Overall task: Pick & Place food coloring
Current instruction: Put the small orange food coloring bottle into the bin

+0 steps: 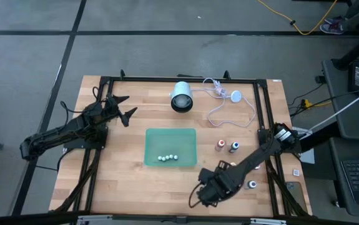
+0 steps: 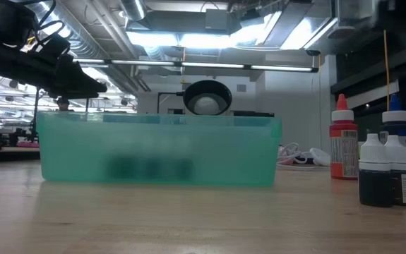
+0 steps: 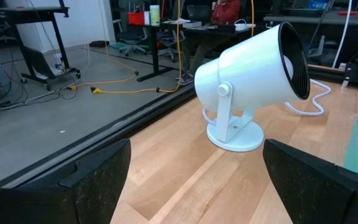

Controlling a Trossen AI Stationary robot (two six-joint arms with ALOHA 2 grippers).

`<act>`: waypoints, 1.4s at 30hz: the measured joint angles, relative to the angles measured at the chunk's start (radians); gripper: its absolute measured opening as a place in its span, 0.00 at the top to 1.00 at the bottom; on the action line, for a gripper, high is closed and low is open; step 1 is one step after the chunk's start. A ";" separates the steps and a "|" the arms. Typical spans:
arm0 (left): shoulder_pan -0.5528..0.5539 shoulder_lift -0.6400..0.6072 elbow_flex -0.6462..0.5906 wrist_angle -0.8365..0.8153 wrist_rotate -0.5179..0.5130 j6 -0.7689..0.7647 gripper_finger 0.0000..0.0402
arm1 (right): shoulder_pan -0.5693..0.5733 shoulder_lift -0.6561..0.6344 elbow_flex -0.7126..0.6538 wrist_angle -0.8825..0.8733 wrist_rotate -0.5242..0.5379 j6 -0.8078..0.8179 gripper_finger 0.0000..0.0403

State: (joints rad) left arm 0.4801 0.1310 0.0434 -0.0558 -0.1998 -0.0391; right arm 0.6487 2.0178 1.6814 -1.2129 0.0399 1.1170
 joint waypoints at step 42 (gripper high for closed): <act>0.000 0.000 0.000 0.000 0.000 0.000 0.10 | 0.056 0.001 -0.243 0.296 -0.043 0.158 0.58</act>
State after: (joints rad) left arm 0.4803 0.1307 0.0437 -0.0559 -0.1997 -0.0391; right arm 0.7048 2.0186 1.4387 -0.9169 -0.0036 1.2755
